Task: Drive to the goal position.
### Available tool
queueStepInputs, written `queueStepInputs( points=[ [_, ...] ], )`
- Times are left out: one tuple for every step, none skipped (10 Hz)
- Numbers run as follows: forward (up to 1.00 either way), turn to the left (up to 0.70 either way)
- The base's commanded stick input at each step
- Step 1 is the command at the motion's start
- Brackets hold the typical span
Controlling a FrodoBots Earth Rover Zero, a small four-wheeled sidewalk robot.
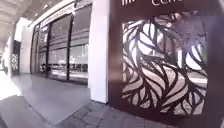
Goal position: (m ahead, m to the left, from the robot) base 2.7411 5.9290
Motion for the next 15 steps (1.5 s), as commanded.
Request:
queueStepInputs(
  points=[
    [0.00,0.00],
    [0.00,0.00],
    [0.00,0.00],
    [0.00,0.00],
    [0.00,0.00],
    [0.00,0.00],
    [0.00,0.00],
    [0.00,0.00],
    [0.00,0.00],
    [0.00,0.04],
    [0.00,0.11],
    [0.00,0.70],
    [0.00,0.70],
    [0.00,0.70],
    [0.00,0.70]
  ],
)
